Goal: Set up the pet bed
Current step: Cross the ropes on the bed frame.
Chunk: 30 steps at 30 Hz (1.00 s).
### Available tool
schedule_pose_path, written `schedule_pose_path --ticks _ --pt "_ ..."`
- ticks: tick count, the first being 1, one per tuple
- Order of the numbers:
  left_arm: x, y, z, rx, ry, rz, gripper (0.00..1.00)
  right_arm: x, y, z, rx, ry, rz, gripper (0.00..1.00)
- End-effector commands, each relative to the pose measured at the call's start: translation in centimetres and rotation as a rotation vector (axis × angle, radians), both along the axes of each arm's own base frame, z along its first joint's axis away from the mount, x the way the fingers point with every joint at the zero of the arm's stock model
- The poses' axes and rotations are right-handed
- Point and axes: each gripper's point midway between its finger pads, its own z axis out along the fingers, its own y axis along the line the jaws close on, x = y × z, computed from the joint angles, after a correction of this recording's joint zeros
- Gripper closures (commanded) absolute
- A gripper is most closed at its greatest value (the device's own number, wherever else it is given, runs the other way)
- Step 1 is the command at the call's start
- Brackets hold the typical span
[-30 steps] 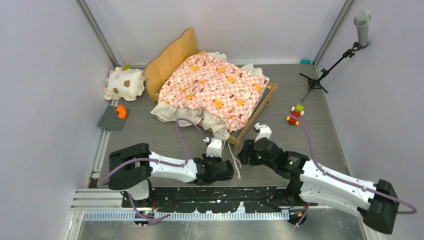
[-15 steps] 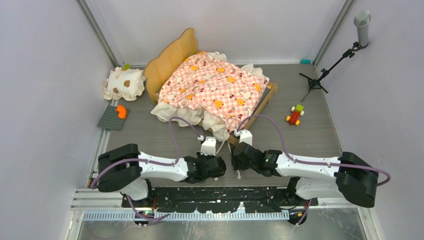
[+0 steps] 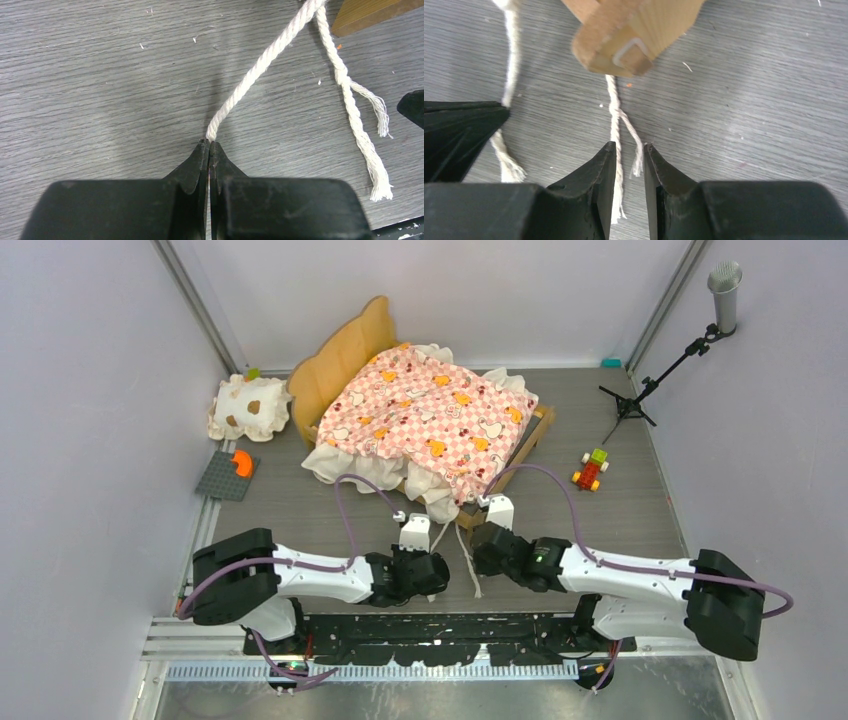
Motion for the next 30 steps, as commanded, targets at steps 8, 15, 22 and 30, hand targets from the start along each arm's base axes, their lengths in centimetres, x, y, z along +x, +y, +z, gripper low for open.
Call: schedule_pose_path --ticks 8,15,22,30 --pt "-0.5 1.6 -0.9 0.037 0.025 -0.004 1.0 -0.3 0.2 -2.1 -0.08 0.088 -0.042 0.66" --pt "-0.6 2.0 -1.1 0.035 0.028 0.006 1.0 -0.3 0.2 -2.6 -0.093 0.093 -0.045 0.66" --pt "-0.6 2.0 -1.2 0.036 0.029 0.009 1.0 -1.0 0.3 -3.5 -0.106 0.137 -0.028 0.77" --pt "-0.6 2.2 -1.3 0.03 0.03 0.016 1.0 -3.3 0.9 -3.4 -0.045 0.218 0.02 0.99"
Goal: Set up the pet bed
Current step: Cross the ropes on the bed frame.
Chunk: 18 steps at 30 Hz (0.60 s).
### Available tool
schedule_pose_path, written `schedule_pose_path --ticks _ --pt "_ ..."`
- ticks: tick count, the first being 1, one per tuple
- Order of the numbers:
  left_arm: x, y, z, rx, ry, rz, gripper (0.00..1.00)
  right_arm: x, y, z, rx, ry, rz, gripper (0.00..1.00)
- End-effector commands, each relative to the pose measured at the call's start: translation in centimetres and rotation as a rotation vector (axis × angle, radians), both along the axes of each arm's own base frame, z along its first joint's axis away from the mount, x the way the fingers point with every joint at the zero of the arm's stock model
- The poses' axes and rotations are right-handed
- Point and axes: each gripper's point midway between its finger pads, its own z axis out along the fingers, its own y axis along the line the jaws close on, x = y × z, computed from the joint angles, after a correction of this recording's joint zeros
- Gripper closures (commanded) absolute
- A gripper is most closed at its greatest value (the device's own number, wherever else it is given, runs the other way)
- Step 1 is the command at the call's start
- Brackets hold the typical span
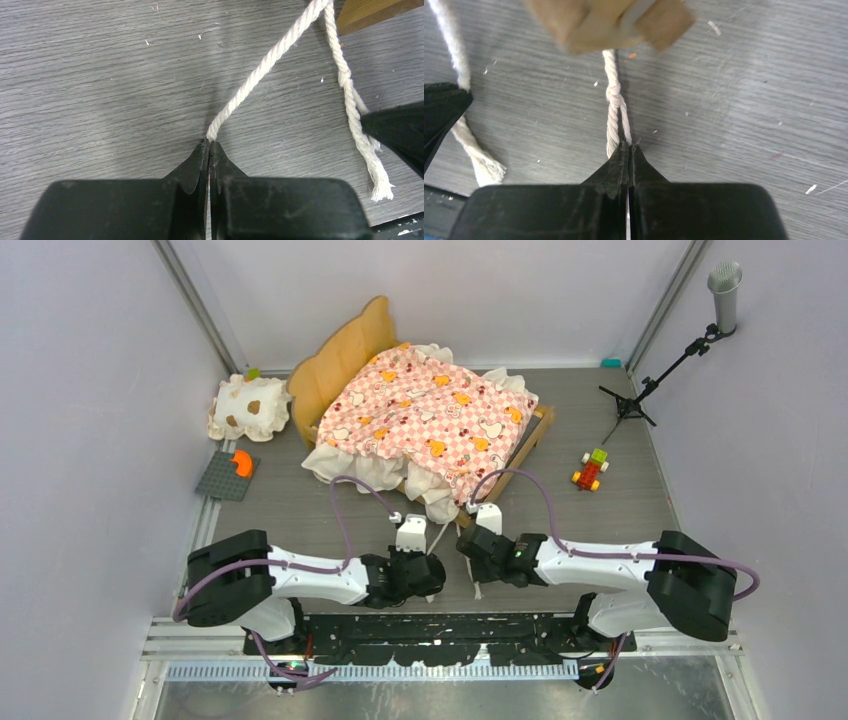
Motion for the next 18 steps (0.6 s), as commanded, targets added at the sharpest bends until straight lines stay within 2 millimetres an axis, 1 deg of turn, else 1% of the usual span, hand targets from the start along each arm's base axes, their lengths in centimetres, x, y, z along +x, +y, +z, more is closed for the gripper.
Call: schedule_pose_path --ticks 1,7,18 --pt "-0.5 1.9 -1.3 0.051 0.03 0.012 1.0 -2.0 1.0 0.4 0.066 0.066 0.026 0.99" --pt "-0.5 2.0 -1.5 0.051 0.033 0.011 1.0 -4.0 0.1 0.2 0.076 0.109 0.002 0.99" --pt "-0.6 2.2 -1.5 0.049 0.034 0.014 1.0 -6.6 0.1 -0.5 0.067 0.184 0.024 0.99"
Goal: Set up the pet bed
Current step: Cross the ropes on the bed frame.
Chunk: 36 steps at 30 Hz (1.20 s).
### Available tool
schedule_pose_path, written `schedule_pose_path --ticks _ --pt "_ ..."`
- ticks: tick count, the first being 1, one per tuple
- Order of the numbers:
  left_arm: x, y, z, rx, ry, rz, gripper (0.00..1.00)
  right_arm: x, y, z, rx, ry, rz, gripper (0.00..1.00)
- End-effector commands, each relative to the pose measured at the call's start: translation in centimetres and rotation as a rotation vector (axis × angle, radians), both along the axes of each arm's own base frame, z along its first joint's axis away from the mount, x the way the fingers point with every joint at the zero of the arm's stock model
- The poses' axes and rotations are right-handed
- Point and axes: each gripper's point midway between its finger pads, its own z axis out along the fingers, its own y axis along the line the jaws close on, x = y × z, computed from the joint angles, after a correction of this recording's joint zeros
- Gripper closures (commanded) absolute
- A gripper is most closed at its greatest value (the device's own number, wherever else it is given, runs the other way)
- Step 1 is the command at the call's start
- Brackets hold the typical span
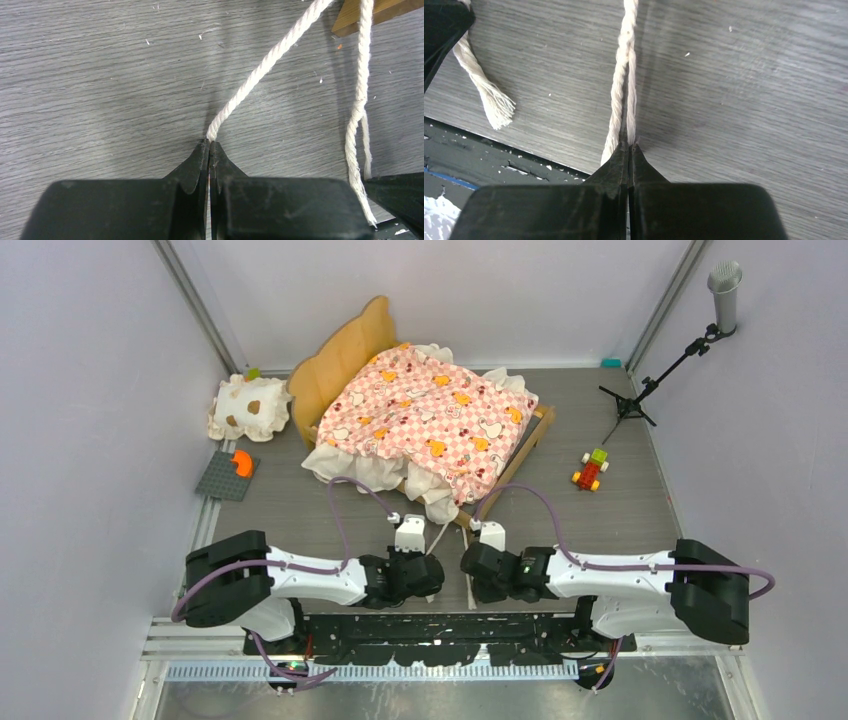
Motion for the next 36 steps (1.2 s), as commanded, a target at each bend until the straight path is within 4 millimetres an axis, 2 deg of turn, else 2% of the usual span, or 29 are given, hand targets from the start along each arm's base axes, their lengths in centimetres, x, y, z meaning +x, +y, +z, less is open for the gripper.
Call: schedule_pose_path --ticks 1,7,12,14,17,20,22,25,29,36 --pt "-0.7 2.1 -1.5 0.066 0.037 0.007 1.0 -1.4 -0.2 -0.3 -0.006 0.045 0.004 0.99" --pt "-0.8 2.3 -1.5 0.063 0.039 0.011 1.0 -2.1 0.1 0.1 -0.002 0.043 0.022 0.99" --pt "-0.8 2.5 -1.5 0.063 0.04 0.014 1.0 -1.1 -1.4 1.9 -0.054 -0.023 -0.015 0.98" --pt "-0.8 2.5 -1.5 0.062 0.037 0.015 1.0 -0.2 -1.9 3.1 -0.062 -0.08 -0.028 0.84" --pt "-0.7 2.6 -1.2 0.058 0.032 0.016 1.0 1.0 -1.2 4.8 -0.021 -0.156 -0.014 0.5" --pt "-0.7 2.6 -0.9 0.052 0.028 0.011 1.0 2.1 0.2 5.8 0.023 -0.221 0.008 0.32" --pt "-0.7 2.6 -0.8 0.047 0.026 0.01 1.0 3.1 1.0 6.0 0.004 -0.258 0.019 0.26" --pt "-0.8 2.8 -0.8 0.044 0.027 0.01 1.0 4.6 2.0 5.6 -0.051 -0.279 0.024 0.24" --pt "-0.9 3.1 -0.9 0.047 0.031 0.01 1.0 6.3 2.8 4.0 -0.101 -0.273 0.022 0.26" --pt "-1.0 3.4 -0.7 0.039 0.03 0.014 1.0 6.2 2.8 0.9 -0.117 -0.189 0.036 0.44"
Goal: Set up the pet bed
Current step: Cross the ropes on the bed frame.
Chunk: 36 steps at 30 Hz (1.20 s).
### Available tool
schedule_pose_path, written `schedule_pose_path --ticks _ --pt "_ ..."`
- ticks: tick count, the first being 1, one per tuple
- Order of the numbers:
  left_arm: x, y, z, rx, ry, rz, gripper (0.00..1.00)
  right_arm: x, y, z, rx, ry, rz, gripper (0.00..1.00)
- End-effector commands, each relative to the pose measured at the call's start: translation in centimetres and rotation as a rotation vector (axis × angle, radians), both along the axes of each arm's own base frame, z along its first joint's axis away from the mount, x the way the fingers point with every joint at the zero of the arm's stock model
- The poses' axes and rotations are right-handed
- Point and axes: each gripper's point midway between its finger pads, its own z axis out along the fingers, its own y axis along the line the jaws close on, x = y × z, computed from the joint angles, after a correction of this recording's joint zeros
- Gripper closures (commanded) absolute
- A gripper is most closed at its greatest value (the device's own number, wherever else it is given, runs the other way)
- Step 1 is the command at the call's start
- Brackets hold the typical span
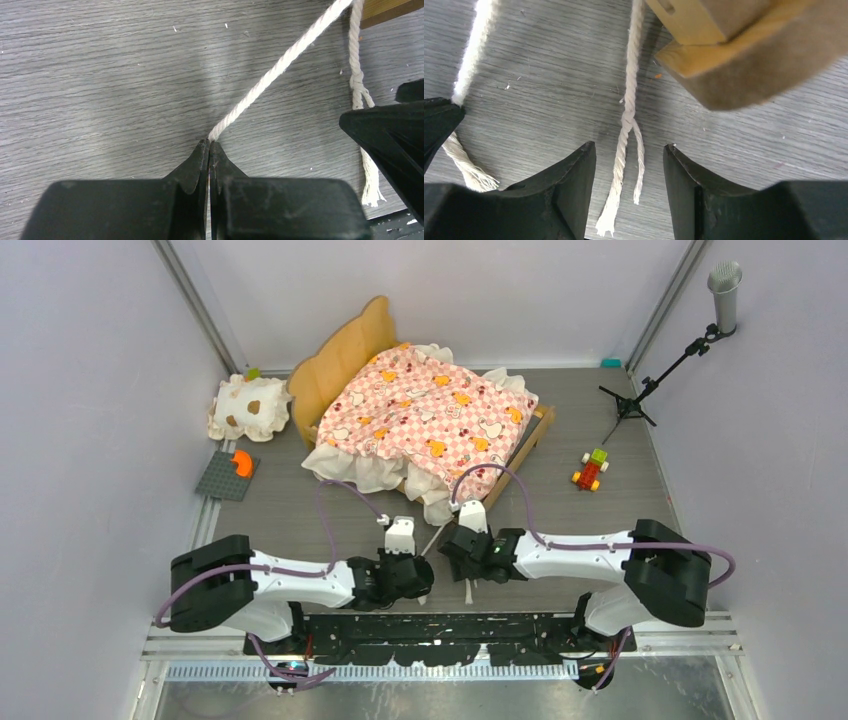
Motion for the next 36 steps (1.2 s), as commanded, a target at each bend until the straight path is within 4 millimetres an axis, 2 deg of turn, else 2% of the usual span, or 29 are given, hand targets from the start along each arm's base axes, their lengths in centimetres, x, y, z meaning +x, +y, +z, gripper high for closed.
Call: schedule_pose_path --ticks 1,6,14,19,23,30,36 --pt "-0.4 1.7 -0.7 0.053 0.018 0.006 1.0 0.3 1.3 -0.5 0.037 0.007 0.027 0.46" --pt "-0.4 1.8 -0.8 0.057 0.021 0.005 1.0 -1.1 1.3 -2.1 0.03 0.083 0.039 0.61" --pt "-0.4 1.4 -0.3 0.048 0.016 -0.006 1.0 -3.0 -1.1 -2.5 0.027 0.12 -0.023 0.83" --pt "-0.3 0.5 0.8 0.031 0.011 -0.034 1.0 -4.0 -0.1 -2.9 0.073 0.141 0.004 0.99" --pt "-0.3 0.4 2.2 0.009 0.0 -0.048 1.0 -4.2 1.8 -2.3 0.145 0.136 0.004 0.99" --pt "-0.4 0.5 5.3 -0.055 -0.028 -0.067 1.0 -2.4 3.9 0.1 0.363 0.071 -0.183 0.99" --pt "-0.4 0.3 6.4 -0.084 -0.035 -0.075 1.0 -2.1 6.0 2.2 0.53 0.089 -0.247 0.99"
